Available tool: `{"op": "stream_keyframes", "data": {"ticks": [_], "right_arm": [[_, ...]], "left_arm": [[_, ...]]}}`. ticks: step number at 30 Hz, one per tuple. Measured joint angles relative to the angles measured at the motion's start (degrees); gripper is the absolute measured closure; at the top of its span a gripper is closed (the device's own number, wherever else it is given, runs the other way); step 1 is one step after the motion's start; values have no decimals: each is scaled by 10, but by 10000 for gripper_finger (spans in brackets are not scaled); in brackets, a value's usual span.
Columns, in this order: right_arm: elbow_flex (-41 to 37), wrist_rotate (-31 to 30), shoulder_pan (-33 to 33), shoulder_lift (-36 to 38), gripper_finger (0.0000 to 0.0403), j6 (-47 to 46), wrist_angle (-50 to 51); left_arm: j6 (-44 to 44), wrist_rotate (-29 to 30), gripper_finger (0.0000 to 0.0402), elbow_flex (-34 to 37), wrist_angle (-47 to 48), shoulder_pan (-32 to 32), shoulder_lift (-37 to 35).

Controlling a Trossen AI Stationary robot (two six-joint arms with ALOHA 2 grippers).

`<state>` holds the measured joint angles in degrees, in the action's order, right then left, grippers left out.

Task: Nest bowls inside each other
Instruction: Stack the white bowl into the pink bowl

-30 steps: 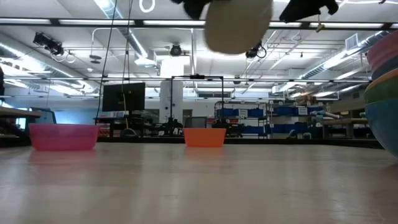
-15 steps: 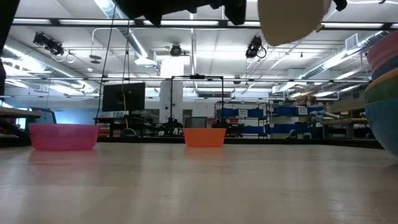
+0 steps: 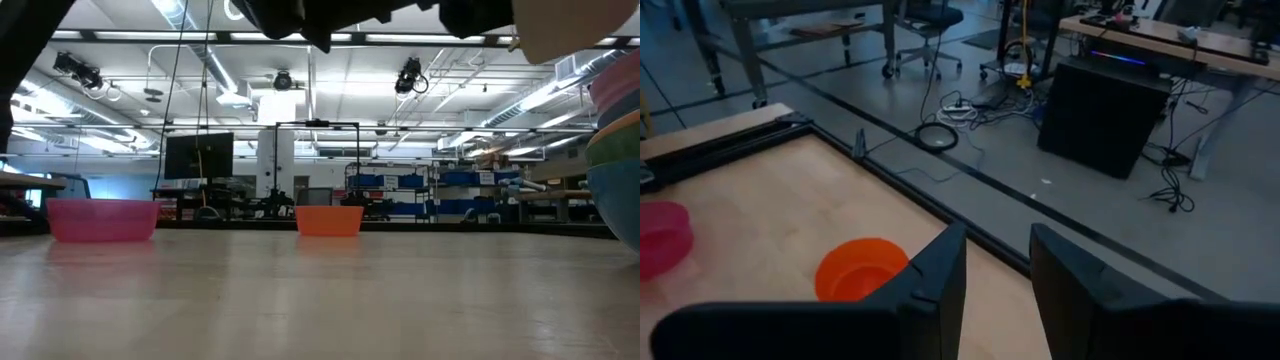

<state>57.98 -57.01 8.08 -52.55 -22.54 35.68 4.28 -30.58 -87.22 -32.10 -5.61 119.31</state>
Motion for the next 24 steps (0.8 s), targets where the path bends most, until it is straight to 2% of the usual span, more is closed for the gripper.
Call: {"op": "stream_keyframes", "data": {"ticks": [5,12,18,24], "right_arm": [[0,-2,0,4,302,1,2],[0,-3,0,11,302,1,3],[0,-3,0,12,302,2,2],[0,-2,0,11,302,2,4]], "left_arm": [[-2,0,391,-27,20,0,21],[-10,15,391,-28,38,0,31],[-32,14,390,-30,8,0,51],[-42,19,366,-31,-6,0,51]]}}
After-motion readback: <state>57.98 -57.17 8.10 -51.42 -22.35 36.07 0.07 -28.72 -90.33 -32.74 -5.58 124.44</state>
